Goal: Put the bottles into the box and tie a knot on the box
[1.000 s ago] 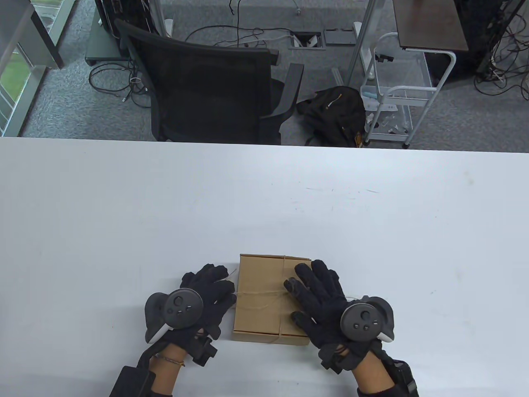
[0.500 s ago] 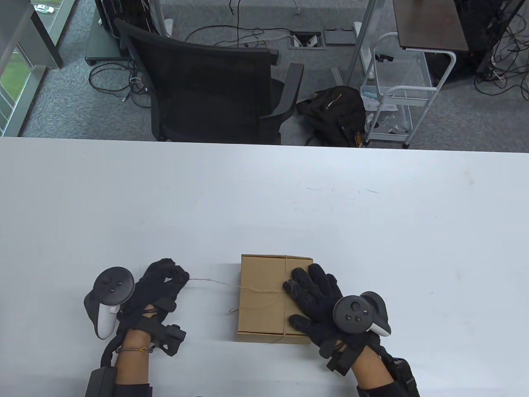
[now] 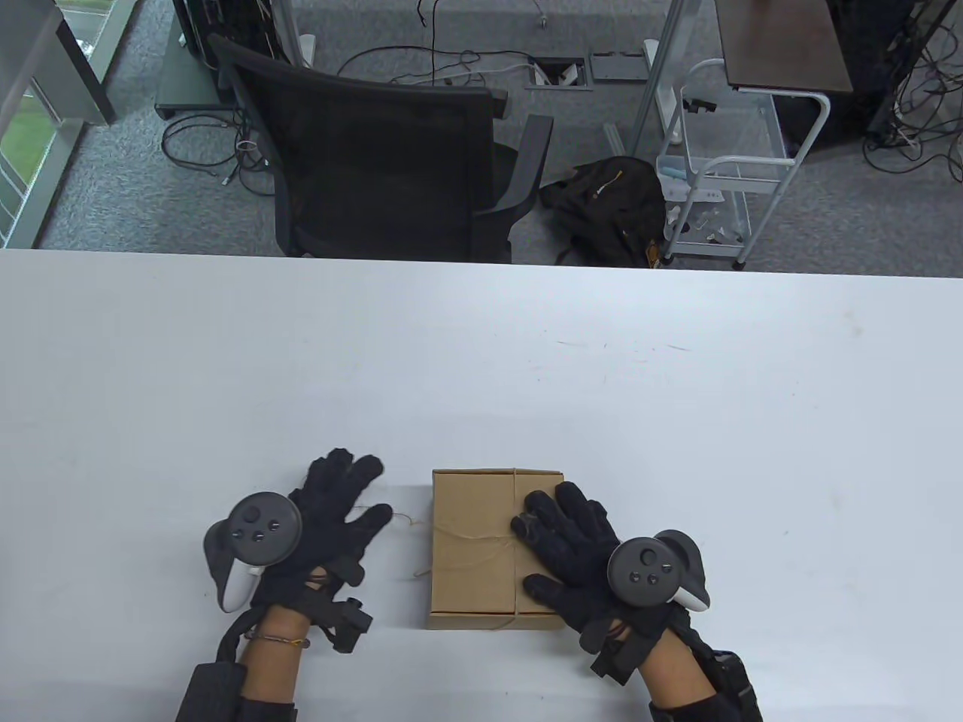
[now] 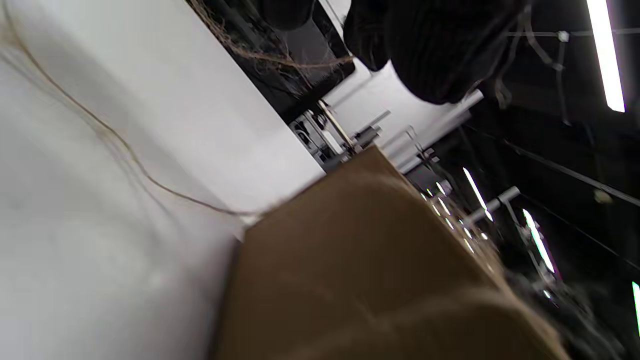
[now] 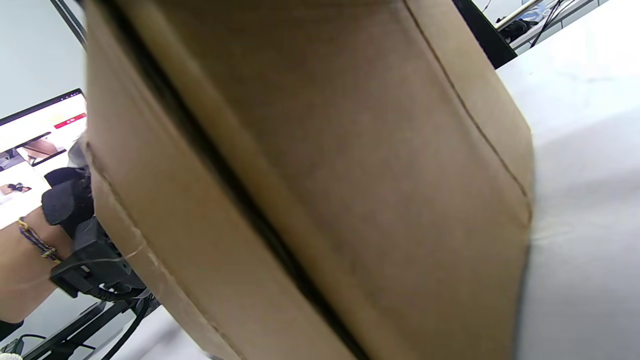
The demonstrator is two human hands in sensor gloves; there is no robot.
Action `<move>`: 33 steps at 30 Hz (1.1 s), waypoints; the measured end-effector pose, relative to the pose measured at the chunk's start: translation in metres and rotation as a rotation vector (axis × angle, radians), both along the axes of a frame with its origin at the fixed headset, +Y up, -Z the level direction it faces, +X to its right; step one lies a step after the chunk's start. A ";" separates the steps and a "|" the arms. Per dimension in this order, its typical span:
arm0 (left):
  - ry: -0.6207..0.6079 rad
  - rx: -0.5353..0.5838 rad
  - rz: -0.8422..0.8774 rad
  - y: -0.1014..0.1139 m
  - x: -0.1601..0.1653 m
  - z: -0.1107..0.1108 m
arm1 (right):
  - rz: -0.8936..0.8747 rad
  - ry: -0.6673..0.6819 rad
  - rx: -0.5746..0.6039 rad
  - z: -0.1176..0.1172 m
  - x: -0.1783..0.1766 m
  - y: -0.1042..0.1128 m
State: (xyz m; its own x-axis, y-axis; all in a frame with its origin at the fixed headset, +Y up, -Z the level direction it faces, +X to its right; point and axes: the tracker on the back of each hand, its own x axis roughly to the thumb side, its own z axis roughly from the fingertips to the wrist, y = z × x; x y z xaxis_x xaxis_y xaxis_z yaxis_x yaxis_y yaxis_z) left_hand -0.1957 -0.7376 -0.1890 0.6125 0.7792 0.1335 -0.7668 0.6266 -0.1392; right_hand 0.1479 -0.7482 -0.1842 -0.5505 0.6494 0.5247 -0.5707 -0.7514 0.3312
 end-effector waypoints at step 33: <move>-0.140 0.384 -0.109 0.039 0.063 0.030 | -0.036 -0.225 0.598 0.022 -0.005 0.049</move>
State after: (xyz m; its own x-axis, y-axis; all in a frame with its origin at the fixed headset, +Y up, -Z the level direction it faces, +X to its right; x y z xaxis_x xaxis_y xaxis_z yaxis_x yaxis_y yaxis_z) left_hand -0.1323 -0.6983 -0.1591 0.6437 0.5886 0.4891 -0.6837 0.7295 0.0220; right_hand 0.1429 -0.6987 -0.1617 -0.6726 0.3005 0.6763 -0.6059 -0.7483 -0.2701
